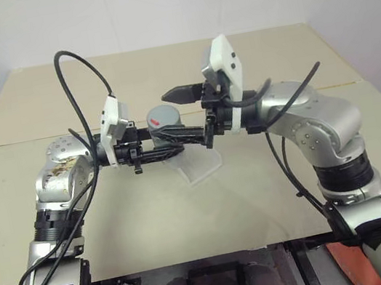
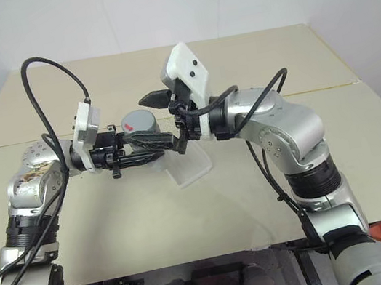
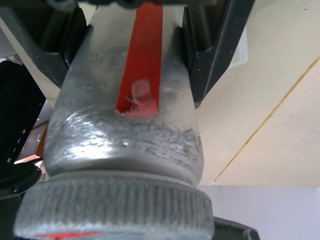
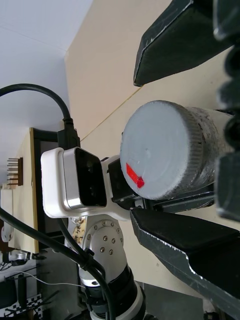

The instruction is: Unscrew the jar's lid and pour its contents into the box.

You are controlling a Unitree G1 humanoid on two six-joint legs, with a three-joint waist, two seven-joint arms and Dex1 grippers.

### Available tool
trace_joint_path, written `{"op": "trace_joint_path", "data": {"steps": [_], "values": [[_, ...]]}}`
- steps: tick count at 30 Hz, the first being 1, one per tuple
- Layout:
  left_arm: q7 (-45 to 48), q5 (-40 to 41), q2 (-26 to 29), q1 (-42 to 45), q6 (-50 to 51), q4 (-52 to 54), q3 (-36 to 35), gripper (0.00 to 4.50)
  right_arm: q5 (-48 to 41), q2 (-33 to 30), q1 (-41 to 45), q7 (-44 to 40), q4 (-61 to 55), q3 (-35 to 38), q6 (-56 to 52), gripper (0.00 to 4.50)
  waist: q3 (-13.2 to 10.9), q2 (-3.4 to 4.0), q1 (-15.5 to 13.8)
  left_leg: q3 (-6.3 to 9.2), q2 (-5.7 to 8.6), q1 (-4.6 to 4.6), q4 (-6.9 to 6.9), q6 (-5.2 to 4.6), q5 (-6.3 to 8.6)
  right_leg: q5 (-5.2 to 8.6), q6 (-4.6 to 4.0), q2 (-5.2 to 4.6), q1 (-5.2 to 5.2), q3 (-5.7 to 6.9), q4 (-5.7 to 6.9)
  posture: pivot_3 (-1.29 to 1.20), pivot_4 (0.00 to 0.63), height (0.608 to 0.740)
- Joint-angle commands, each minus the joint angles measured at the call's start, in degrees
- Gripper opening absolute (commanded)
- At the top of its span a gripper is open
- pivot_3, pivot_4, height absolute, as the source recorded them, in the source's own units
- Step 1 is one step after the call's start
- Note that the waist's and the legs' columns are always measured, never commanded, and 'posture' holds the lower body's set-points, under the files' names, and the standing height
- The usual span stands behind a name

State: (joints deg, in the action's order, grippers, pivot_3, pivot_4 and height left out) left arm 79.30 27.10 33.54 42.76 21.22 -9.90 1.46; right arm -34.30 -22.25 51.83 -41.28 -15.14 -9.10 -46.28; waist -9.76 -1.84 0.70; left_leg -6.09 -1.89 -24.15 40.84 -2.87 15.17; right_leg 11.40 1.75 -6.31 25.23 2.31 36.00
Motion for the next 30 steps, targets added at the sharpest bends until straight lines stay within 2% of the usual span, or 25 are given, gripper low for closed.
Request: {"op": "trace_joint_path", "data": {"steps": [1, 6, 10, 16, 19, 22, 25, 30], "values": [[-0.26, 0.56, 0.53, 0.11, -0.9, 2.29, -0.87, 1.95, 0.28, 0.41, 1.73, -0.26, -0.78, 0.09, 0.08, 4.1, 0.0, 0.0, 0.01, 0.0, 0.0, 0.0, 0.0, 0.0, 0.0, 0.0, 0.0, 0.0, 0.0, 0.0, 0.0, 0.0, 0.15, 0.74], [-0.27, 0.54, 0.74, -0.12, -0.84, 2.52, -0.89, 1.95, -0.18, 0.77, 1.78, -0.3, -0.67, 0.69, -0.14, 2.76, 0.0, 0.0, 0.01, 0.0, 0.0, 0.0, 0.0, 0.0, 0.0, 0.0, 0.0, 0.0, 0.0, 0.0, 0.0, 0.0, 0.15, 0.74], [-0.17, 0.43, 0.84, -0.38, -0.89, 2.6, -0.74, 1.95, -3.05, 1.23, 2.91, -0.32, -0.28, 3.23, -1.64, 2.76, 0.0, 0.0, 0.0, 0.0, 0.0, 0.0, 0.0, 0.0, 0.0, 0.0, 0.0, 0.0, 0.0, 0.0, 0.0, 0.0, 0.15, 0.74], [0.19, 0.06, 0.95, -1.07, -1.39, 2.56, -0.39, 1.95, -10.45, 2.04, 8.0, 3.01, 3.82, 11.97, -7.14, 2.76, 0.0, 0.0, -0.03, 0.01, -0.01, 0.0, -0.01, 0.01, -0.01, 0.0, 0.0, 0.0, 0.01, 0.0, 0.01, 0.0, 0.15, 0.74], [-0.19, 0.13, 0.91, -1.14, -1.23, 2.68, -0.58, 1.95, -6.77, -0.18, 6.52, 4.1, 3.78, 12.58, -3.98, 2.76, 0.0, 0.0, -0.2, 0.0, -0.01, 0.0, -0.01, 0.0, 0.0, 0.0, 0.0, 0.0, -0.01, 0.01, -0.01, 0.0, 0.15, 0.74], [-0.89, 0.17, 1.04, -1.38, -1.21, 2.87, -1.06, 1.95, 0.07, -4.05, 1.82, 4.51, 3.7, 11.53, 2.3, 2.76, 0.0, 0.0, -0.34, -0.04, 0.02, 0.0, 0.0, -0.02, 0.01, 0.0, 0.0, -0.02, -0.04, 0.02, -0.02, 0.0, 0.15, 0.74], [-2.06, 0.35, 1.9, -2.13, -0.87, 3.02, -2.23, 1.95, 7.83, -10.03, -9.39, 5.54, 4.31, 10.67, 7.03, 2.76, 0.01, -0.02, -0.67, -0.1, 0.04, -0.02, -0.01, -0.02, 0.01, 0.0, 0.01, -0.03, -0.04, 0.04, -0.06, 0.0, 0.15, 0.74], [-4.04, 0.45, 2.94, -3.03, -0.88, 3.17, -3.49, 1.95, 11.87, -11.56, -21.5, 7.43, 4.48, 11.19, 9.48, 2.76, 0.0, 0.0, -0.1, -0.19, 0.02, -0.04, -0.01, 0.02, -0.01, 0.0, 0.01, -0.04, 0.06, -0.03, -0.04, 0.0, 0.15, 0.74]]}}
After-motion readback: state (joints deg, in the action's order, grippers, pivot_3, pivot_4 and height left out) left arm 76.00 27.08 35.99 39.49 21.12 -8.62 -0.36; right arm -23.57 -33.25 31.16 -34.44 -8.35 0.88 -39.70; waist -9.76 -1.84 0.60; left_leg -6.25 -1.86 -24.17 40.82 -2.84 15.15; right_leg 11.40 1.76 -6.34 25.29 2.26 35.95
